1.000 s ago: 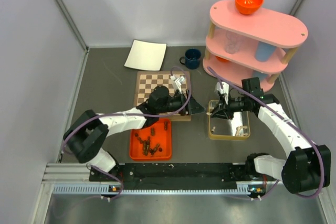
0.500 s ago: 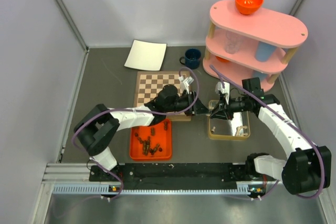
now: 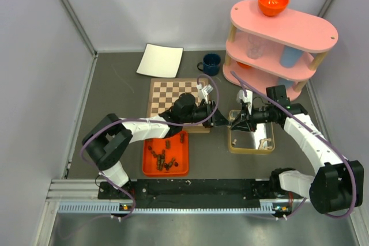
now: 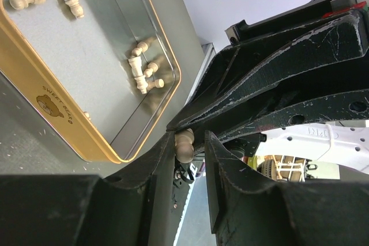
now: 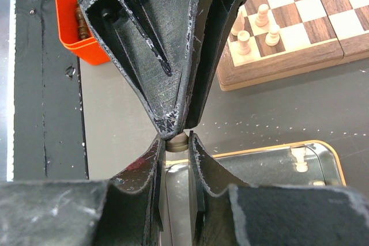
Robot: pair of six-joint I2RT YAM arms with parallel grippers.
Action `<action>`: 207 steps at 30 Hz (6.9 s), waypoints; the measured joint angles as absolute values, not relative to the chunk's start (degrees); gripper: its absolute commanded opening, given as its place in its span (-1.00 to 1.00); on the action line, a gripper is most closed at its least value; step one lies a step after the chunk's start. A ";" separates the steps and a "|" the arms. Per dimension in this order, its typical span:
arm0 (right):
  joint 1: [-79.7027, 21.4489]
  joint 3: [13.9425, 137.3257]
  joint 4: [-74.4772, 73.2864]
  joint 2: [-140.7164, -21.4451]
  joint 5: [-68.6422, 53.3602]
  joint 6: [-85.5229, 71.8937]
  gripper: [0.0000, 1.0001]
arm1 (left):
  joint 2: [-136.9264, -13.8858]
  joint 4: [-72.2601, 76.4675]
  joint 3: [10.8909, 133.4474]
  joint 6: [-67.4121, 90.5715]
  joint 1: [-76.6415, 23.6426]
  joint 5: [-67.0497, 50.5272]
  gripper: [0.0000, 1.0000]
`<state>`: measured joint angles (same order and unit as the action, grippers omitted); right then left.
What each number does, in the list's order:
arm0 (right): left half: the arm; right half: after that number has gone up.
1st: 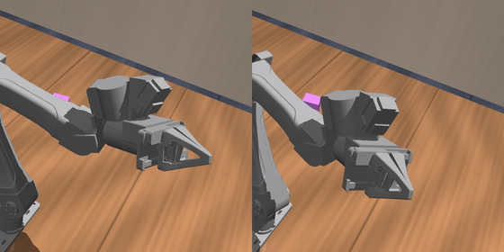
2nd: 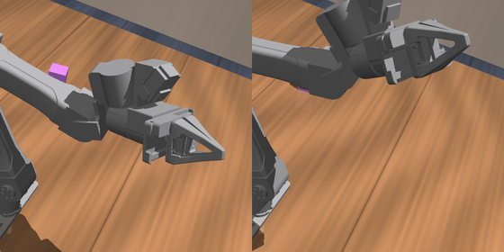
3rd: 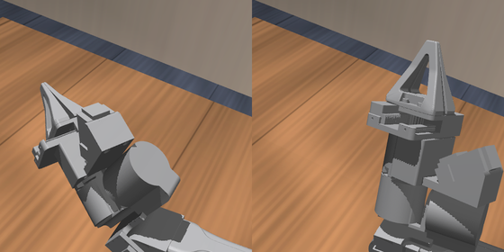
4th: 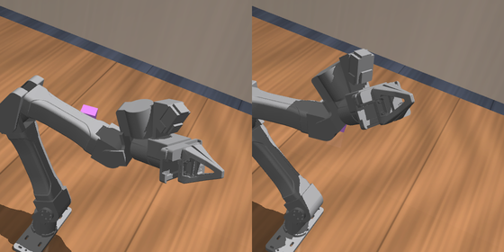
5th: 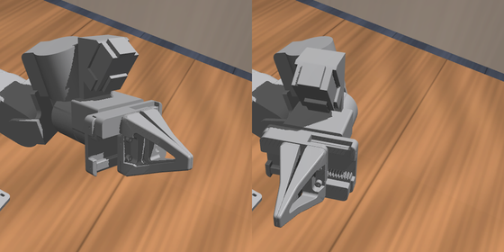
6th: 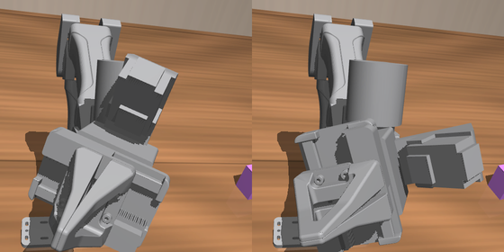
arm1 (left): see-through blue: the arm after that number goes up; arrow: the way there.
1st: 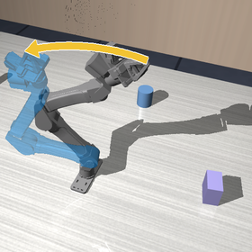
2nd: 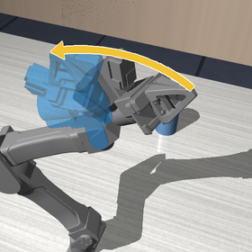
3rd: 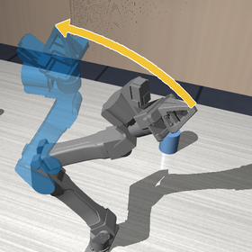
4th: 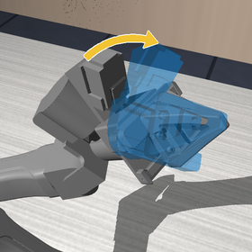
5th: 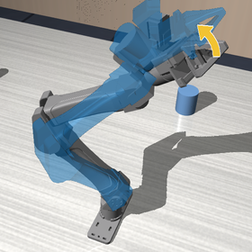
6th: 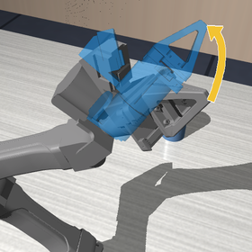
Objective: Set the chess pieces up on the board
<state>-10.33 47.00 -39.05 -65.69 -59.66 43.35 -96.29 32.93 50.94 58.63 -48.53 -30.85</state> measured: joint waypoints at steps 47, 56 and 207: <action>-8.97 47.00 -39.03 -65.63 -59.90 43.40 -0.82 | -96.27 30.79 51.35 56.90 -48.49 -32.23 -0.99; -8.84 47.00 -39.03 -65.60 -59.53 43.18 0.11 | -95.59 28.16 51.57 55.18 -48.05 -32.23 -1.00; -5.08 47.03 -39.00 -61.25 -44.58 43.92 0.33 | -113.27 -46.35 89.91 4.86 -37.10 -1.85 -0.24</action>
<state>-5.08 47.03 -39.00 -61.25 -44.58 43.92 -113.27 -46.35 89.91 4.86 -37.10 -1.85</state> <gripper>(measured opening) 0.665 0.356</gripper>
